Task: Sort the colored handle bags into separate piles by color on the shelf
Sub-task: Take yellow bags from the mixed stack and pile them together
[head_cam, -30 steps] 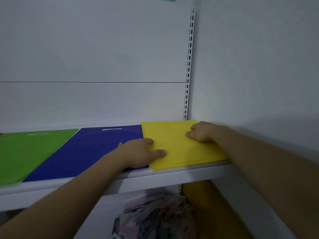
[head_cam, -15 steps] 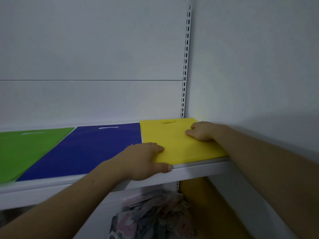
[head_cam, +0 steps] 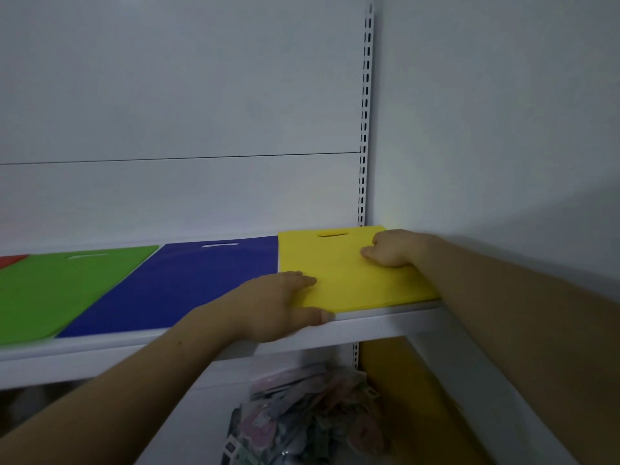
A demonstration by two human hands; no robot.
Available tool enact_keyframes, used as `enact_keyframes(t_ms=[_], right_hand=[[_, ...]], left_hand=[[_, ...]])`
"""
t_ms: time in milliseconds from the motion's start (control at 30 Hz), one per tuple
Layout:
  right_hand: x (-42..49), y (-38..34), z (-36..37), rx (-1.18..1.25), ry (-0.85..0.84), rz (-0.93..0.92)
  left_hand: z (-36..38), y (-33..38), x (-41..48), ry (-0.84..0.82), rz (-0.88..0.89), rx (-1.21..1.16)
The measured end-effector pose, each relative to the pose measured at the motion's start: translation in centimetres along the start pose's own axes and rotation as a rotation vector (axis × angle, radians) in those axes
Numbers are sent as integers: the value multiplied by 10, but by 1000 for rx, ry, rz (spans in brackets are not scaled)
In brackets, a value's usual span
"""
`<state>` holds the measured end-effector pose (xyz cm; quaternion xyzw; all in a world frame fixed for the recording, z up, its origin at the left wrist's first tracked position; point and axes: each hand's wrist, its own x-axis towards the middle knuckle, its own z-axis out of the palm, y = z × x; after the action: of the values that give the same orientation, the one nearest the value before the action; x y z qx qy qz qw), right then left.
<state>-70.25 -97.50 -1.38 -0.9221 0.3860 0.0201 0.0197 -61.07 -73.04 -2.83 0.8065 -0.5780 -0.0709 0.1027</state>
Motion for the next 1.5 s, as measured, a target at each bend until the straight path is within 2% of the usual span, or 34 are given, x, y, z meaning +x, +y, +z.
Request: enact_keyframes(t_ms=[200,467,733,867,1100,1500], right_hand=[[4,-35,-6,54,88,-119],[-21,-116,-14,114,125,-267],[-58,-277,-25,188,191,-480],[-86,-372,-27,225,251,-612],[-129,-518,-19,269,236,-761],[-138,-696,-6,268,207,-913]], left_hand=[[-12,-12,-9,107,-123,-125],[-30,-70,-65,292,-276,-136],[-64,-158,-189,456,-414,-77],[-84,-213,-266,491,-502,-11],[-104,-292,-379,540,-655,-31],[-124,-403,-478,622,-879,-66]])
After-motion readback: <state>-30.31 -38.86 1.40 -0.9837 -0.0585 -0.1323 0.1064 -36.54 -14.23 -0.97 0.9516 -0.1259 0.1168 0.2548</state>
